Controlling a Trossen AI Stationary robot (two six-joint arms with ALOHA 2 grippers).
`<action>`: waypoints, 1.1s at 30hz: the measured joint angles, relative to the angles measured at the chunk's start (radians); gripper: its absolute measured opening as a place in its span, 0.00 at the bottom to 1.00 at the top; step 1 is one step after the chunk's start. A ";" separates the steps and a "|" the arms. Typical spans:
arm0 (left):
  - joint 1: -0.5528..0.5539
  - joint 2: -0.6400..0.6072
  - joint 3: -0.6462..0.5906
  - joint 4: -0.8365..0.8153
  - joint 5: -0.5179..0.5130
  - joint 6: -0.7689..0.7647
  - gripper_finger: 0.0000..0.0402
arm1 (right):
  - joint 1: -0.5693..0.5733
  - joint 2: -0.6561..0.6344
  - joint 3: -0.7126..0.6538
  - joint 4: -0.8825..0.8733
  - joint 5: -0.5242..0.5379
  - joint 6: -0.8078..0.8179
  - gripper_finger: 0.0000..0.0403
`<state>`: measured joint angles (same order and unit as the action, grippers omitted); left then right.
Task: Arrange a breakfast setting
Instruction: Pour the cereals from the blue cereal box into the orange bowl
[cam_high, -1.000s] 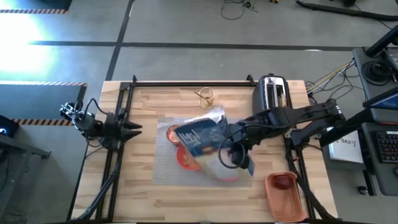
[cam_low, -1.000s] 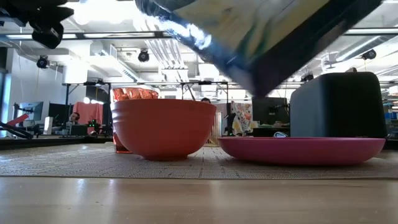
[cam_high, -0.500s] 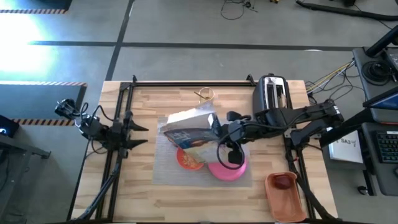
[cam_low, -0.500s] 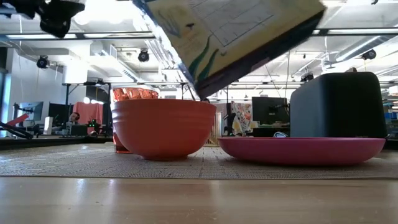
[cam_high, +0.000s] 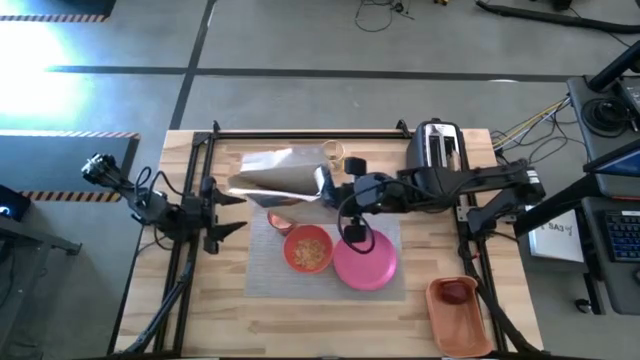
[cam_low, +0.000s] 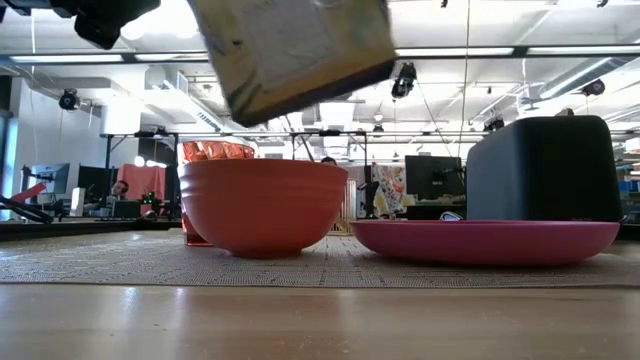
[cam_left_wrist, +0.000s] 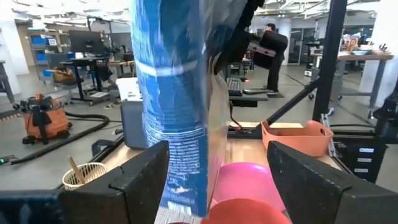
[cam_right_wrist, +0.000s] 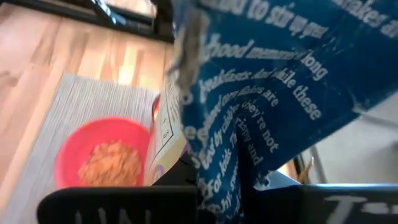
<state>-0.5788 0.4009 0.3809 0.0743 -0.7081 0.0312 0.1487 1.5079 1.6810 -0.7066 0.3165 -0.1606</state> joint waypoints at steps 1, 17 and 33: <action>0.000 0.009 0.000 0.008 0.006 0.003 0.64 | -0.005 0.002 0.000 0.024 -0.003 -0.021 0.04; 0.000 0.102 0.000 0.068 -0.060 0.024 0.64 | -0.034 0.057 -0.001 0.068 -0.054 -0.051 0.04; 0.000 0.104 0.000 0.101 -0.069 0.105 0.64 | -0.034 0.007 0.001 0.063 -0.058 -0.058 0.04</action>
<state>-0.5785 0.5049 0.3809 0.1757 -0.7773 0.1366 0.1152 1.5147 1.6821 -0.6437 0.2588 -0.2184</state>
